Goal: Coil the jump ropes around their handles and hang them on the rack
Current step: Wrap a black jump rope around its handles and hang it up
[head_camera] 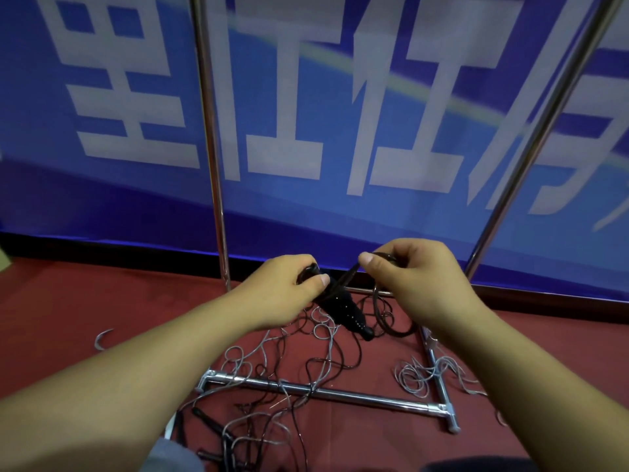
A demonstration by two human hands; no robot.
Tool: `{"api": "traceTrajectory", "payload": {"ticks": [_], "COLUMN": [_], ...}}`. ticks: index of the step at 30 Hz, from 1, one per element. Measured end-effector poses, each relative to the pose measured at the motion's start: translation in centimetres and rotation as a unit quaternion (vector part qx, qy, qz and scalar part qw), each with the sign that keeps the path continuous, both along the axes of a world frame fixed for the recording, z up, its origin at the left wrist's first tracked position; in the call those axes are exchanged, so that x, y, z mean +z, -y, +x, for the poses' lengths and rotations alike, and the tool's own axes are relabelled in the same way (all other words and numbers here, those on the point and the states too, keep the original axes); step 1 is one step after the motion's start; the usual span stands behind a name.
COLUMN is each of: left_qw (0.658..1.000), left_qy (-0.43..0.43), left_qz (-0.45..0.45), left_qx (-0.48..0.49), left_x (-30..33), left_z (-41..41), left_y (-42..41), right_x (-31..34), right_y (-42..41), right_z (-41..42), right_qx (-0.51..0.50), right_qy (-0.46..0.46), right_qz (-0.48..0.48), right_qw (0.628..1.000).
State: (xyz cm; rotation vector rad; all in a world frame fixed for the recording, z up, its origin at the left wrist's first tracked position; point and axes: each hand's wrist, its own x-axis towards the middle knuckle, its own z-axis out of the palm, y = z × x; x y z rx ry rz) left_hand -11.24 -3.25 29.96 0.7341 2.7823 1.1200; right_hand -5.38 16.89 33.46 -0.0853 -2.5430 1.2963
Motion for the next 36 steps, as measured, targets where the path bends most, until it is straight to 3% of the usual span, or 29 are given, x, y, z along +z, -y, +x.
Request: {"api": "traceTrajectory", "payload": {"ticks": [6,16,26,32,36], "left_qw": [0.999,0.993,0.987,0.965,0.944], "left_qy": [0.022,0.012,0.021,0.091,0.146], "left_qz": [0.016,0.05,0.103,0.202,0.266], "left_qx": [-0.04,-0.103,-0.123,-0.14,-0.134], "left_x": [0.9,2.5,4.1,4.4,4.6], "left_z": [1.0,3.2,4.4,5.1,5.0], "left_y": [-0.3,-0.8,0.0,0.1,0.0], "right_x": [-0.4,-1.1,-1.9,-1.6,-1.6], "right_y": [-0.6,-0.7,-0.9,-0.5,-0.6], "right_z": [-0.8,-1.8,-2.5,-2.5,-3.3], "right_qx": [-0.039,-0.005,0.076,0.129,0.168], "right_qy": [-0.047,-0.051,-0.029,0.015,0.102], "right_qz": [0.065,0.098,-0.025,-0.126,-0.131], "right_qw": [0.996,0.994,0.996,0.984,0.972]}}
